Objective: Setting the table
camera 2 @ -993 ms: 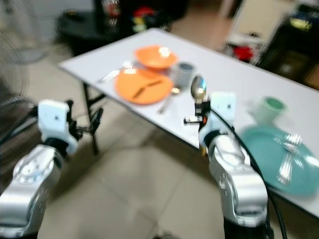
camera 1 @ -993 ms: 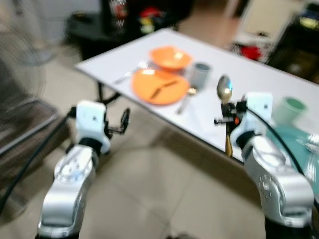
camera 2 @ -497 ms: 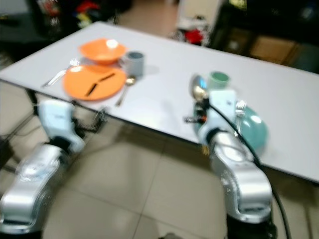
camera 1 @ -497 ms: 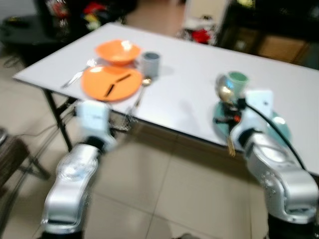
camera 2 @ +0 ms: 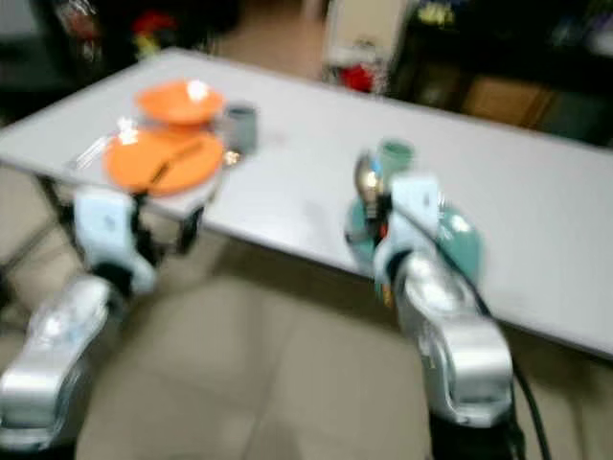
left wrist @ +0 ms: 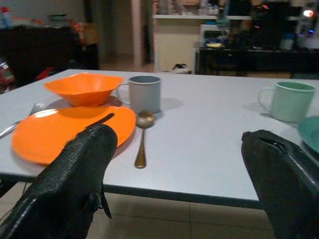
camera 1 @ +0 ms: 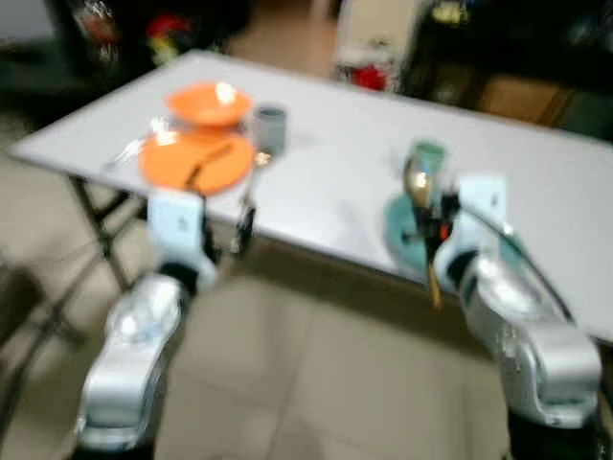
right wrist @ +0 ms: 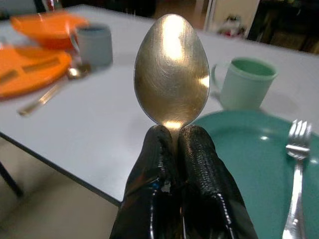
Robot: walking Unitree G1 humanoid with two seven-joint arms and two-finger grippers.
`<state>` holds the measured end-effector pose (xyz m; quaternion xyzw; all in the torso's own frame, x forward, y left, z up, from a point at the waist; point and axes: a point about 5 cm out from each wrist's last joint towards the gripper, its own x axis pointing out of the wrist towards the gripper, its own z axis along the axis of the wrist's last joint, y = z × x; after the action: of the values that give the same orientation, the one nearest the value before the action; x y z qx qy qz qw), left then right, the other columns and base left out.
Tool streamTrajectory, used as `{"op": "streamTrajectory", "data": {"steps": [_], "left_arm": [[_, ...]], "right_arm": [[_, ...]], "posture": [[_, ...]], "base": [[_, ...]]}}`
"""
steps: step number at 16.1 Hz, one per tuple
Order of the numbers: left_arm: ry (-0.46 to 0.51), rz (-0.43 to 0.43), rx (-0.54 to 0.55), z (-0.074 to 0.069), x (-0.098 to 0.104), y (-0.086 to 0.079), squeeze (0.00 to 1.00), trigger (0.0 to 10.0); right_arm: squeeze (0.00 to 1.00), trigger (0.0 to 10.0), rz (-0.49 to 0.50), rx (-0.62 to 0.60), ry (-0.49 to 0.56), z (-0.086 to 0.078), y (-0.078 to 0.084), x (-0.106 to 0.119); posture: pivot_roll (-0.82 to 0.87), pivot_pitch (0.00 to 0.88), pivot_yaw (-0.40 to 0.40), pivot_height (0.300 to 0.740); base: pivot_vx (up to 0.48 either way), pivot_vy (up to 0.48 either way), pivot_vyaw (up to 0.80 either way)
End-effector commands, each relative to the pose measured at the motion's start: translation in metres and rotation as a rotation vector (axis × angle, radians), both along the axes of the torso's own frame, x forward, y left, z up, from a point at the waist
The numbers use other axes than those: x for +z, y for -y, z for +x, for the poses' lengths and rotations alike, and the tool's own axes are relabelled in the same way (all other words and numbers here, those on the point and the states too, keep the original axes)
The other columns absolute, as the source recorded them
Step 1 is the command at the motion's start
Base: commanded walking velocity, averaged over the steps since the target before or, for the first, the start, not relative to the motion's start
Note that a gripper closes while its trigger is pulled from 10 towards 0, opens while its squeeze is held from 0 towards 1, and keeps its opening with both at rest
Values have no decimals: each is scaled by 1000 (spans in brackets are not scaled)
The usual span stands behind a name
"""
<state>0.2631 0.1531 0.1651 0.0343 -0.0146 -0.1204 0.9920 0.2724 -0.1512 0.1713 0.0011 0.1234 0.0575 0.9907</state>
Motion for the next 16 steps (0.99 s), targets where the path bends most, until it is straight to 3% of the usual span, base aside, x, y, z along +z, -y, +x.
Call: {"op": "streamTrajectory", "data": {"steps": [1,6,16], "left_arm": [[26,9,2,1,7,-2,0,10000],[27,19,13,3,8,-7,0,10000],[26,49,-38,11,13,-7,0,10000]], "right_arm": [[0,10000,10,6,15,2,-2,5],[0,10000,24,-3,-3,4,-3,2],[0,10000,50,-63,-34,-1,-3,-2]], "posture": [[100,0,-66,740],[108,0,-68,740],[92,0,-16,740]], "base": [[326,0,0],[342,0,0],[334,0,-708]]}}
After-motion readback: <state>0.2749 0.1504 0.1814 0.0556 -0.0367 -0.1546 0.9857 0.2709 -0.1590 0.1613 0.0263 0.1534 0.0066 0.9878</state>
